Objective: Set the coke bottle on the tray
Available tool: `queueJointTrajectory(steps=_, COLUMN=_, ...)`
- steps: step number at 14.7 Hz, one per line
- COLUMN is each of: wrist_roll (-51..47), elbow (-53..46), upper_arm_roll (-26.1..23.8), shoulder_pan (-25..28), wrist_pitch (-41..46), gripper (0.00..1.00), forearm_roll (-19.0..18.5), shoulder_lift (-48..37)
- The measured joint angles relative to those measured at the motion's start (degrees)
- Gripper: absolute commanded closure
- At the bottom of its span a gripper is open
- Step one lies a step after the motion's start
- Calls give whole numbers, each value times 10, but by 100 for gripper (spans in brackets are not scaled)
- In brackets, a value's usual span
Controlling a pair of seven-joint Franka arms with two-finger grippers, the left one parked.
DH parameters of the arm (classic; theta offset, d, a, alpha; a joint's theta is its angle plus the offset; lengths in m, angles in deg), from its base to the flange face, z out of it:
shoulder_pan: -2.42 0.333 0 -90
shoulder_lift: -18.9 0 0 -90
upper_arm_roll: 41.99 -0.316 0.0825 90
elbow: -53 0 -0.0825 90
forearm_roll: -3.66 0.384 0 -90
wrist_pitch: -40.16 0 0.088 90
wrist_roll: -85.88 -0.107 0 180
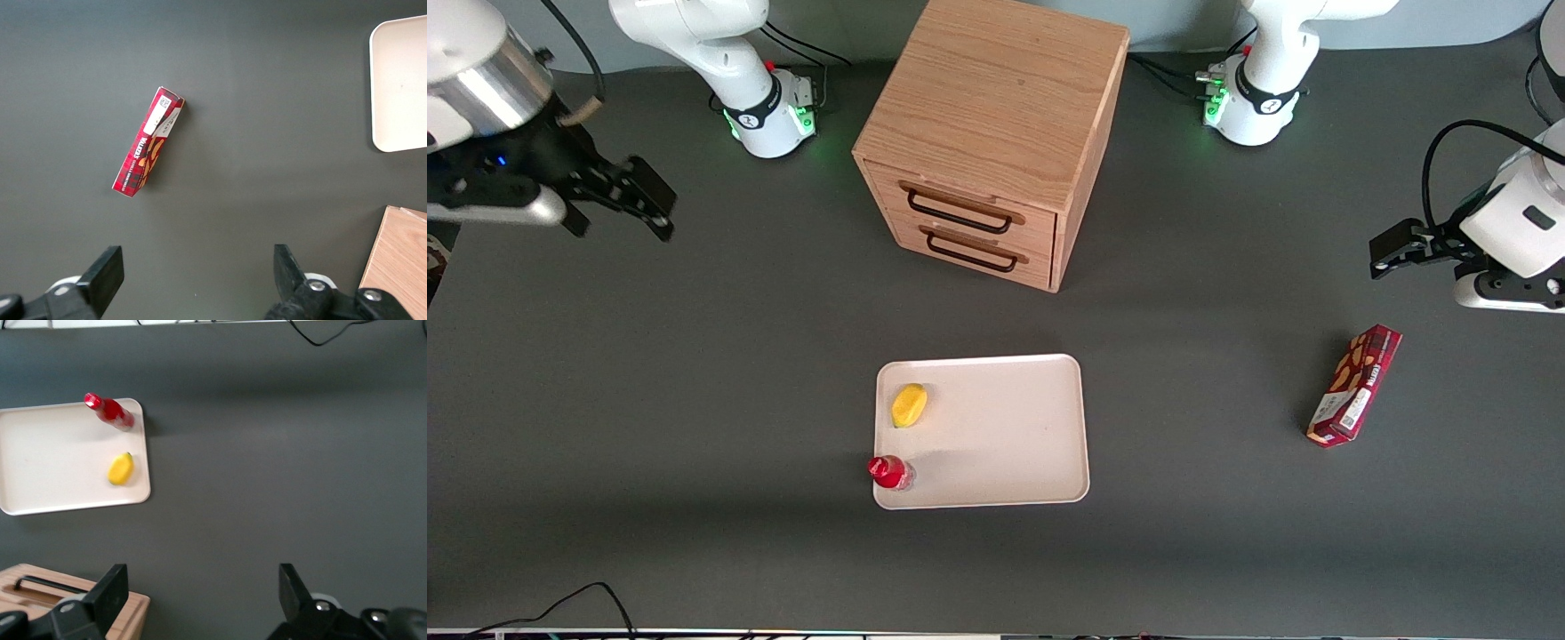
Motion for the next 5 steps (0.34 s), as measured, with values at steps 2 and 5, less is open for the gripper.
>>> queueJointTrajectory(steps=2, wrist_roll=25, elbow=42, upper_arm_roll=0, shoulder_pan=-35, wrist_pitch=2, gripper=0, forearm_roll=25, shoulder_lift=-45)
queueJointTrajectory(steps=5, wrist_roll=39, elbow=58, upper_arm_roll=2, shoulder_pan=-71, wrist_pitch=3, gripper=0, forearm_roll=46, shoulder_lift=-60)
